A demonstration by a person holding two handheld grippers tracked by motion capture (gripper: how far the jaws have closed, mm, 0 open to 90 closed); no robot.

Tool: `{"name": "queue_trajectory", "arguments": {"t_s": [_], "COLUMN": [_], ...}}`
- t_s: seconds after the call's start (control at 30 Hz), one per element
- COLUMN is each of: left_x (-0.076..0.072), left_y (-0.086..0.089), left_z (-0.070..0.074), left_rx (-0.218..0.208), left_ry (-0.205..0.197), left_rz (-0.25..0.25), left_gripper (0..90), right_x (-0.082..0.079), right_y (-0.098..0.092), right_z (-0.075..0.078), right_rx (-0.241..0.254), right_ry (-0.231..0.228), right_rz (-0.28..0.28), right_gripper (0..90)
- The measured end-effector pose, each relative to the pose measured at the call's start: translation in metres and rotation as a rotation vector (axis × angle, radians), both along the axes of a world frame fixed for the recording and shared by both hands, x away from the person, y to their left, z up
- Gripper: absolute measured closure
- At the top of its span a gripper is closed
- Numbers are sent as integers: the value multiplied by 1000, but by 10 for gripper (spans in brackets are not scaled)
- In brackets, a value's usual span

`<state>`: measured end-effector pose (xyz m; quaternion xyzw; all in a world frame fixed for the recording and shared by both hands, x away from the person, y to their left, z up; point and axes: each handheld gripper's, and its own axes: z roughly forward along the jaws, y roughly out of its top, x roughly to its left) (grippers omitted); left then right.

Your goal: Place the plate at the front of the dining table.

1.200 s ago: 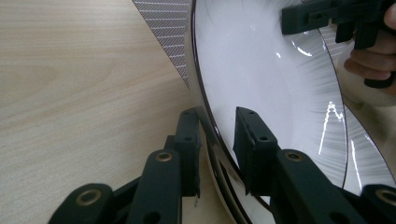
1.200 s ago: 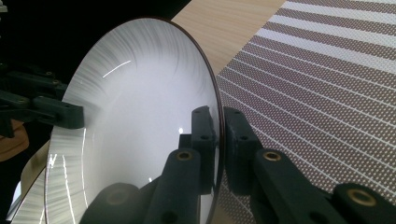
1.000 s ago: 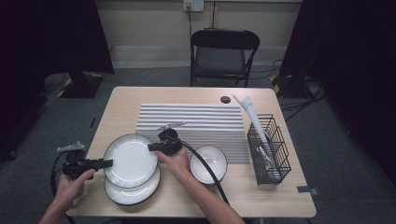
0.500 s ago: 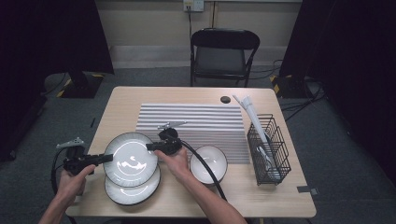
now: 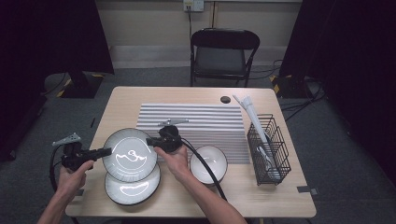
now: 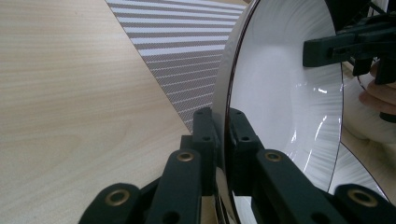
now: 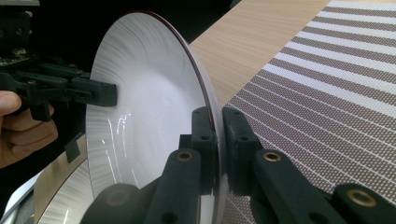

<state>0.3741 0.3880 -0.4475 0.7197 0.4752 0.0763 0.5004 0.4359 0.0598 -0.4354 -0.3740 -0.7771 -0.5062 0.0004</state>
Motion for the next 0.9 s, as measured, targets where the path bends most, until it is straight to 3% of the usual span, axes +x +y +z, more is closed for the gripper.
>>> {"name": "queue_trajectory", "arguments": {"t_s": [0.23,0.43,0.9], "left_x": [2,5,11], "left_y": [0,-1,-2], "left_z": [5,12,31], "left_rx": [4,4,-12], "left_ry": [-11,-28,-72], "left_rz": [1,0,1], "left_gripper": [850,851,851], "right_x": [-1,-1,-2], "right_y": [0,0,-3], "right_z": [5,8,32], "right_rx": [-26,-17,-40], "right_ry": [-15,-16,-38], "right_rz": [-9,-13,-32], "right_gripper": [848,850,852]}}
